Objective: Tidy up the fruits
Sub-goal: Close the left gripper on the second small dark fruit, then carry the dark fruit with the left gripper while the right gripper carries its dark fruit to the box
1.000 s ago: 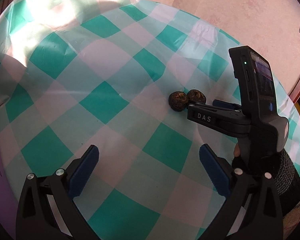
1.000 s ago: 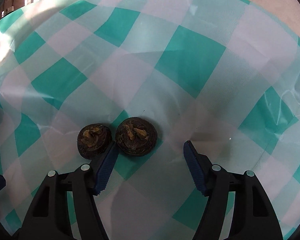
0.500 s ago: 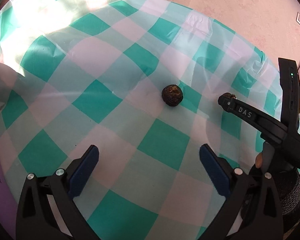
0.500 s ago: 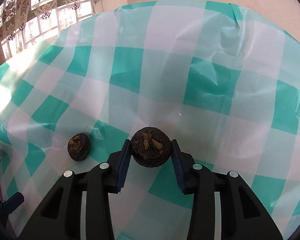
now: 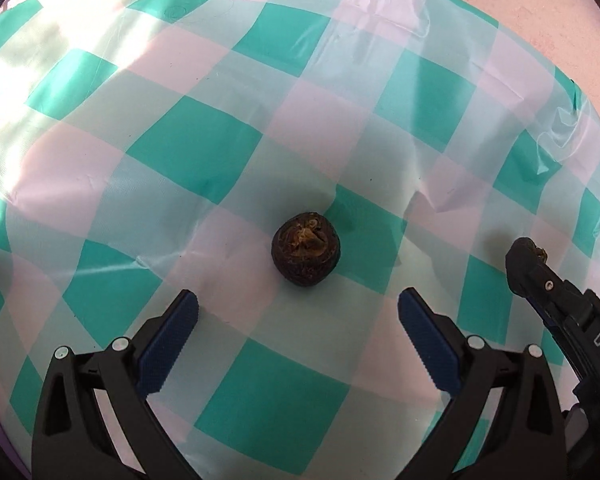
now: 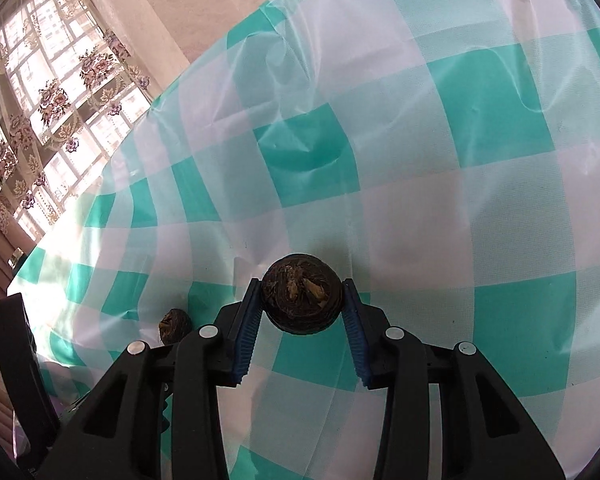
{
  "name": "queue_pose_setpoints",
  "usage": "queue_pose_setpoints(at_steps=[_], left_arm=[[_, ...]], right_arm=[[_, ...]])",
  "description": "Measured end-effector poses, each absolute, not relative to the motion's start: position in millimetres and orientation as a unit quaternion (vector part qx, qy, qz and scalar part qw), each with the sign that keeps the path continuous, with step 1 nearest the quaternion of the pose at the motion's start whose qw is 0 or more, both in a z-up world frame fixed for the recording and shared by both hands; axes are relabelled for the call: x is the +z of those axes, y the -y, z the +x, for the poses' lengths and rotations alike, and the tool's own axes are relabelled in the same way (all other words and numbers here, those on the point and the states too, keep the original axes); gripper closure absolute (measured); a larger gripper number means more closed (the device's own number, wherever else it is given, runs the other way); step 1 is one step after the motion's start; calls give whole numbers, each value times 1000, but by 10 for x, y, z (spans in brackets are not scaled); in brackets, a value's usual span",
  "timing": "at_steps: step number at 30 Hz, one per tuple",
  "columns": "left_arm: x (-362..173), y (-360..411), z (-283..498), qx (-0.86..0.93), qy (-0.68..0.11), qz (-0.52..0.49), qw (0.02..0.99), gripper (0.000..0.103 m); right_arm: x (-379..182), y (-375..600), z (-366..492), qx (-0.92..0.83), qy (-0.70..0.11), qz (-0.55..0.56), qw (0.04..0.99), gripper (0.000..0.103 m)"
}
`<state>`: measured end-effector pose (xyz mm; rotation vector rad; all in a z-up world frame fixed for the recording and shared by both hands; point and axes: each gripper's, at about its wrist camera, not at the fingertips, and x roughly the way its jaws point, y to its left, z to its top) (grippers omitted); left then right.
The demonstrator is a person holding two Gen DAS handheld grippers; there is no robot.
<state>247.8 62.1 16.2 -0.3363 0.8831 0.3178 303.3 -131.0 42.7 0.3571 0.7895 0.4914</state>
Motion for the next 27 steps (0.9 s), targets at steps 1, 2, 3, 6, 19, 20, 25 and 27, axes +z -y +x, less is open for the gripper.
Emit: queue_pose_setpoints(at_steps=[1,2,3,6,19,20,25,27], left_arm=[[155,-622,2535,162,-427,-156,876,11],[154,-612,2578,172,-428,-148,875,16],[153,-594,2604,180,-430,-138,874,19],[165,-545,2594,187,-424,-118,878,47],[236,-794,2348,164,-371,-194,893,69],[237,-808,2336,166,-370,-197,893,69],[234,-894,2192,178,-367,-201,891,69],[236,-883,2188,183,-369,-204,888,69]], right_arm=[[406,1354,3003,236,-381,171,878,63],[403,1351,3007,236,-381,171,877,63],[405,1349,3011,237,-381,171,877,63],[398,1368,2984,240,-381,171,876,63],[387,1411,3000,230,-379,180,878,63],[385,1419,2996,228,-378,180,879,63],[389,1447,2969,215,-376,180,883,63],[400,1439,2937,215,-375,174,885,63]])
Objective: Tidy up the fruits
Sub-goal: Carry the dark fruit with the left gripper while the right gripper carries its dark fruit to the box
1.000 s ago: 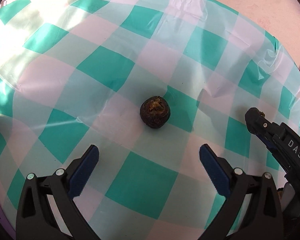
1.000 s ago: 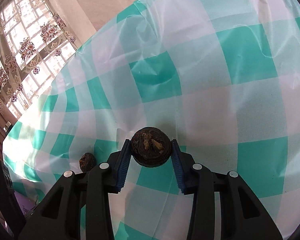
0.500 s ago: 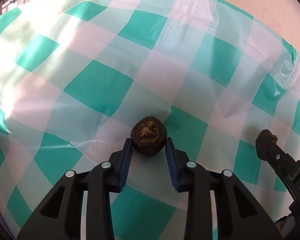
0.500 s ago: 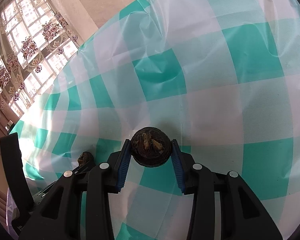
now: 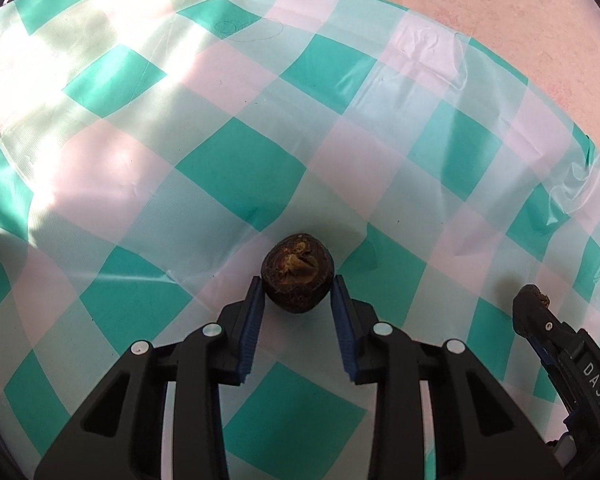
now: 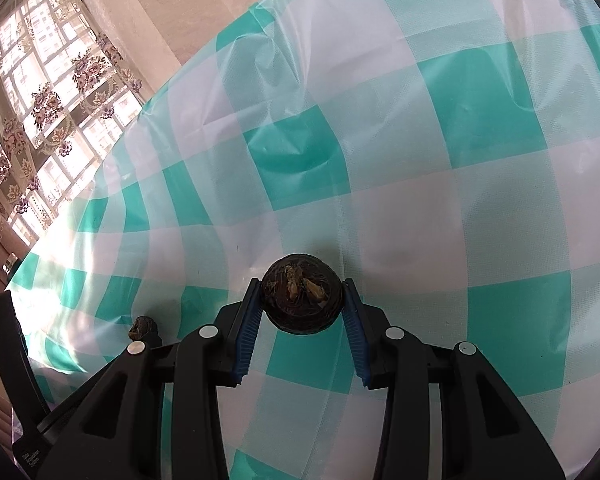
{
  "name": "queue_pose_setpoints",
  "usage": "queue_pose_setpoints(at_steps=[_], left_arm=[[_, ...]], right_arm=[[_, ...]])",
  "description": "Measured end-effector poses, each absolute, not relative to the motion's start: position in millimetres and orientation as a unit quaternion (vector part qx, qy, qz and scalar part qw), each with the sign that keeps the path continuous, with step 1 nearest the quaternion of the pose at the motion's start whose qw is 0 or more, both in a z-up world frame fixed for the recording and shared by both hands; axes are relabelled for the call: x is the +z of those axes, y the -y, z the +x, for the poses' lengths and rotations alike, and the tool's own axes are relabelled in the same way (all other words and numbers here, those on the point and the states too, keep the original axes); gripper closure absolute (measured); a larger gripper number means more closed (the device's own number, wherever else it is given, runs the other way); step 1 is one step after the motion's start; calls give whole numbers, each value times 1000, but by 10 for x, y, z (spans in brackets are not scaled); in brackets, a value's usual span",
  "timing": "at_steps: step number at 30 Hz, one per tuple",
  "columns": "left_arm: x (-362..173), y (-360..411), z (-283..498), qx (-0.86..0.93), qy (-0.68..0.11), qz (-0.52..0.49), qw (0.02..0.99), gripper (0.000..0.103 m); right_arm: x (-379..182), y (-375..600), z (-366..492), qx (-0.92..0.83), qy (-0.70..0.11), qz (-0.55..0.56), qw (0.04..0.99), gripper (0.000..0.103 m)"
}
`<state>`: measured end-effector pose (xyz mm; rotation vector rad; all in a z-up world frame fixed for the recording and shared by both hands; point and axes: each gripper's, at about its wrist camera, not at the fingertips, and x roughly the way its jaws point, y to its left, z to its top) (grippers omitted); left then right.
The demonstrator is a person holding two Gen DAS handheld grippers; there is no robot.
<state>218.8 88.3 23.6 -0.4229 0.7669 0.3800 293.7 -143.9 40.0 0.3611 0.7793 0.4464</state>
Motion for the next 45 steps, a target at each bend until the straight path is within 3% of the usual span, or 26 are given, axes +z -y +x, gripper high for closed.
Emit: queue_pose_setpoints(at_steps=[18,45], left_arm=[[258,-706,1513,169,-370,-206,890,69],[133,-81,104,106,-392,-168,898,69]], right_arm=[[397,1481,2298,232,-377,173,880,63],[300,1830,617,202,-406,162,877,63]])
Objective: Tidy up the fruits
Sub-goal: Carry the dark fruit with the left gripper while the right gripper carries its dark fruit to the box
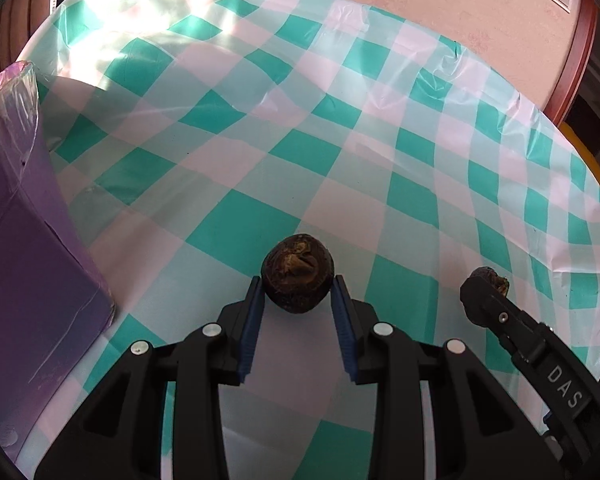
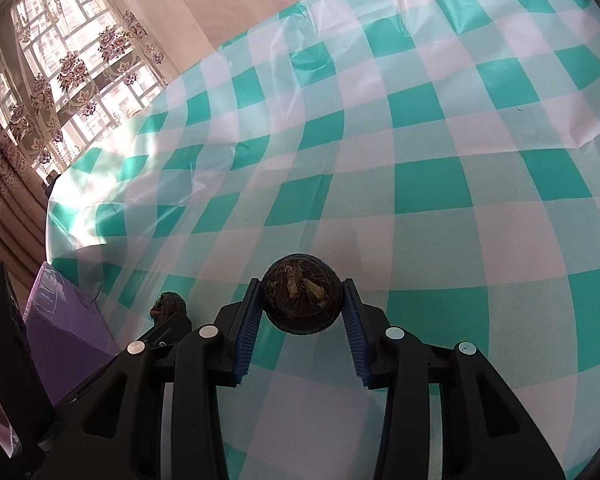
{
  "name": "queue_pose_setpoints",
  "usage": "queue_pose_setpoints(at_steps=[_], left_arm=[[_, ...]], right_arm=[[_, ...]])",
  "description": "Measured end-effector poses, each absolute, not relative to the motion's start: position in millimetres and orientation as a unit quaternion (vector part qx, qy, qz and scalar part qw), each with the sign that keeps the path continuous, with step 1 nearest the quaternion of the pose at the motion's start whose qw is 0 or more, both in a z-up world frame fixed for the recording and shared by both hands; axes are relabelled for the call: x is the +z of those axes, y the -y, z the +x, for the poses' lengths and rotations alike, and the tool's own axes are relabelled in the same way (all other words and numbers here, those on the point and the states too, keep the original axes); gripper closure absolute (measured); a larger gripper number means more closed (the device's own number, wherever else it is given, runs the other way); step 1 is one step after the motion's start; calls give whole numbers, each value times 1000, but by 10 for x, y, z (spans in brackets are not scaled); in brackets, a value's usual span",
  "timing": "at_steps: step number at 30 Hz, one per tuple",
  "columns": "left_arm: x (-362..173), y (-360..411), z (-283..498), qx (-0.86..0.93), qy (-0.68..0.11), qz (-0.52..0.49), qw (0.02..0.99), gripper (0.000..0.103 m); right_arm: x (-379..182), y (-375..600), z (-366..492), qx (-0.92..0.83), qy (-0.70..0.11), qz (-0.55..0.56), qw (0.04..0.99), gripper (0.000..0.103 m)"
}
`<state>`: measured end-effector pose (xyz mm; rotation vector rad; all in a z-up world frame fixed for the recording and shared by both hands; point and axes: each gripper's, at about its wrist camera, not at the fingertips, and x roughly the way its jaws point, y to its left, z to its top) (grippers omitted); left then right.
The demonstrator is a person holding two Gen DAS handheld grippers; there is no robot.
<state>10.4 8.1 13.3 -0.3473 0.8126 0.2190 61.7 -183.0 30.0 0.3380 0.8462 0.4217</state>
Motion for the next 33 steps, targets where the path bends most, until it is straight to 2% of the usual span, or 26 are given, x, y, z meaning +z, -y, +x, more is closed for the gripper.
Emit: queue_pose_setpoints(at_steps=[12,21,29,33], left_arm=[[170,15,-490,68,-376,-132,914,69],[351,-43,-845,83,-311,-125,938,69],[816,-247,-1365,110,-223,-105,963,69],[1083,-457,-1525,123,-210,-124,962,69]], right_arm=[[289,1866,113,199,-410,150,877,63],[485,1718,-183,211,-342,126,907,63],[751,1485,-382,258,-295,134,910,63],[968,1194,-554,304,-276,108,905,63]])
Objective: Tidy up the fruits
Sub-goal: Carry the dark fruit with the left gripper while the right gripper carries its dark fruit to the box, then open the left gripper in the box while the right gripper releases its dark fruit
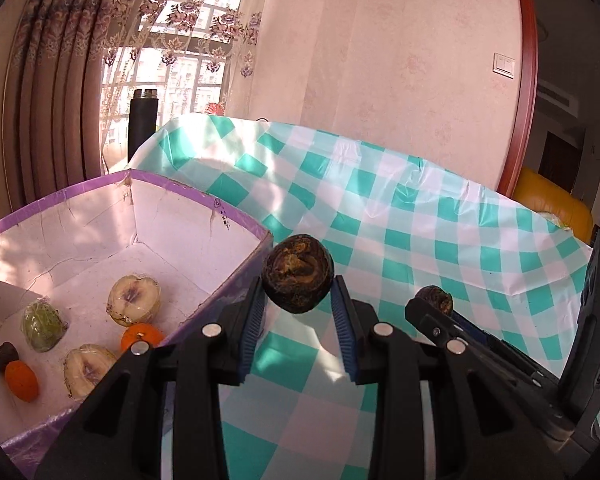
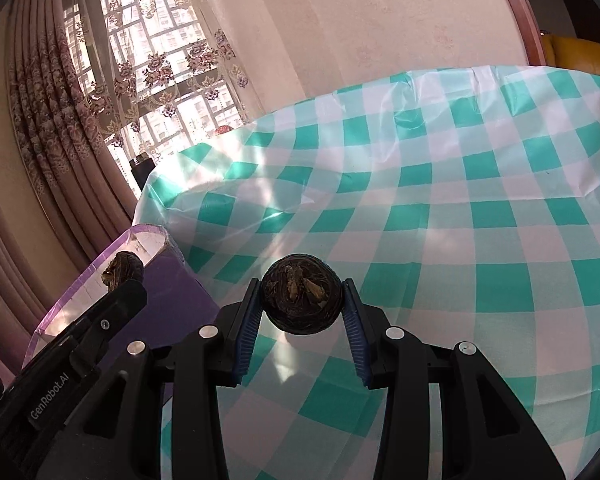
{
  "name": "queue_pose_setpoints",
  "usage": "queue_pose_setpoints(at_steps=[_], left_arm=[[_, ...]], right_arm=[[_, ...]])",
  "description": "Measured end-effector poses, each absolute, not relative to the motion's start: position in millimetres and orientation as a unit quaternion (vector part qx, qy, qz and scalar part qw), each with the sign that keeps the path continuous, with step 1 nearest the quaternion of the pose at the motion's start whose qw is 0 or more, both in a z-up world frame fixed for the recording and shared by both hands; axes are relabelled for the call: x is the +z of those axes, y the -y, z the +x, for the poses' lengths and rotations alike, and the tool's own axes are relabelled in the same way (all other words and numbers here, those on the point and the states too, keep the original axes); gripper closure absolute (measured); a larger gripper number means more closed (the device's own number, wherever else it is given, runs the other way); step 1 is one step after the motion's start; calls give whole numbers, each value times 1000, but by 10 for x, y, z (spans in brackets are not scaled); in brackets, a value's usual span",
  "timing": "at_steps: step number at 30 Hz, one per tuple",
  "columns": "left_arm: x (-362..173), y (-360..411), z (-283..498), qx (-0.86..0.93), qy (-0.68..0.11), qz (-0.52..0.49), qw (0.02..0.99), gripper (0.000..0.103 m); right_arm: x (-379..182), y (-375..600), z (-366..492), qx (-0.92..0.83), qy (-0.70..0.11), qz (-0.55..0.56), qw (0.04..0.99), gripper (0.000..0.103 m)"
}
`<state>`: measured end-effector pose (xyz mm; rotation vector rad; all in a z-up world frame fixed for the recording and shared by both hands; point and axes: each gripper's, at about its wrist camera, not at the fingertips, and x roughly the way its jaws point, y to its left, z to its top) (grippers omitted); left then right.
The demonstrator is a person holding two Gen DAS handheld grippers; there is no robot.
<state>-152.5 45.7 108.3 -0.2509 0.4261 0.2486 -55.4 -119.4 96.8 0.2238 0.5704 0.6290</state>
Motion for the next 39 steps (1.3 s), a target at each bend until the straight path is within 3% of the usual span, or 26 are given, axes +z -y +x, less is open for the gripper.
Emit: queue_pose_setpoints(at_steps=[13,20,25,28,34,36,39], left_arm=[[1407,-1446,-2155,231,-249,-127,932,69],[1291,-2067,-2149,224,-355,-169,892,69],[1230,-2220,-2145,277,-405,-98,866,68],[1102,-2354,-2171,276,-428,-103,855,68],[996,-2512,-2245,256,-443,-126,850,68],[990,-2523,-2249,251,-442,-131,851,65],[987,-2540,-2268,252,-439,-136,852,47]], right_arm=[[1463,261,-1083,414,-241,7,878,63],[1490,-289,-1097,431,-272,-55,858,63],[1388,-774,-1151,431,-313,-143,834,63],[1239,-991,-1131,427,-356,-176,813,63],[1147,-1212,-1206,391,-364,-248,808,63],[1163,-1249,-1191,392,-366,-253,805,63],[1182,-1346,-1245,379,-353,-289,805,63]])
